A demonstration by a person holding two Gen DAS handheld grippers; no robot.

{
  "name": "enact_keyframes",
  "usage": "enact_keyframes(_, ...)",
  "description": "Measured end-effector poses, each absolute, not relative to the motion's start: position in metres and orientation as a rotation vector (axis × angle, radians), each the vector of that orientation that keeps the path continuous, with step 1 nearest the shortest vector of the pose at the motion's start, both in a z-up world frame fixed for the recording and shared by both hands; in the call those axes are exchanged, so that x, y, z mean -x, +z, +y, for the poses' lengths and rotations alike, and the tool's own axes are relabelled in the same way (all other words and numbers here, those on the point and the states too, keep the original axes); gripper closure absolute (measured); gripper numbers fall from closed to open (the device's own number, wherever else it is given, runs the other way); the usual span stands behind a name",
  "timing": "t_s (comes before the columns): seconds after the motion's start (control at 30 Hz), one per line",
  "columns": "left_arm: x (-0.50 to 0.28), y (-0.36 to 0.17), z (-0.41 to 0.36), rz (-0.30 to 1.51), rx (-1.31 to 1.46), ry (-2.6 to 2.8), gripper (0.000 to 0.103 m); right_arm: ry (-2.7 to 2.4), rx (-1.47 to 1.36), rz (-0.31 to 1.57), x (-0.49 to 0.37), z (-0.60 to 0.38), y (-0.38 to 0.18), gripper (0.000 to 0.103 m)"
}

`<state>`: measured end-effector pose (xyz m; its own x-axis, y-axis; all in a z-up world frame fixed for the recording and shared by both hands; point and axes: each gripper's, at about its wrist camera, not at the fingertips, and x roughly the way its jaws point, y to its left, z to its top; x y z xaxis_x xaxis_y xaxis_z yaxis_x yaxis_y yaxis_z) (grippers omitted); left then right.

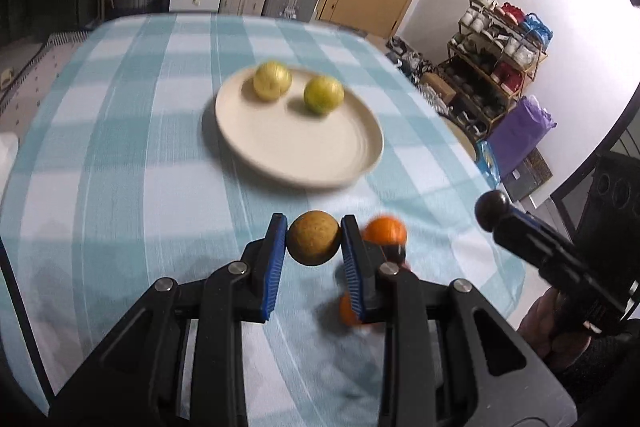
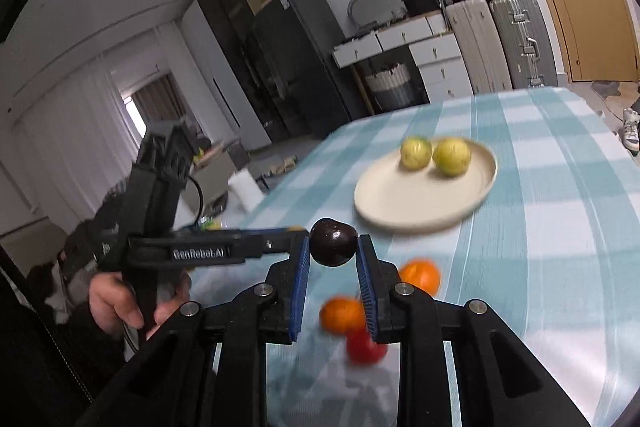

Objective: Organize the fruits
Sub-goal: 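Carry both fruits to the plate and release the brownish fruit from the left gripper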

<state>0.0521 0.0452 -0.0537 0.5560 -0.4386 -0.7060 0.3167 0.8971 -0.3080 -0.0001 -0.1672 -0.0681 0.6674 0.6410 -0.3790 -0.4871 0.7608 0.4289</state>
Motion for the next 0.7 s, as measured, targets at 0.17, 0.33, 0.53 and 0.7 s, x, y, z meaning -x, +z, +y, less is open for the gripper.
enact_keyframes(0.17,-0.09,-0.032,0.042,0.831,0.15,-0.432,0.078,0.628,-0.306,0.51,-0.034,-0.176,-0.044,0.079)
enact_keyframes(0.33,-0.129,-0.015,0.047,0.816,0.169,-0.391,0.078,0.587,-0.334,0.524,-0.072,-0.186,-0.031,0.079)
enact_keyframes(0.53,-0.167,-0.013,0.042,0.861,0.133,-0.31,0.078,0.538,-0.333,0.574,-0.115,-0.185,-0.027,0.079)
enact_keyframes(0.7,-0.191,-0.023,0.04,0.887,0.176,-0.334,0.078,0.523,-0.275,0.645,-0.147,-0.172,-0.033,0.079)
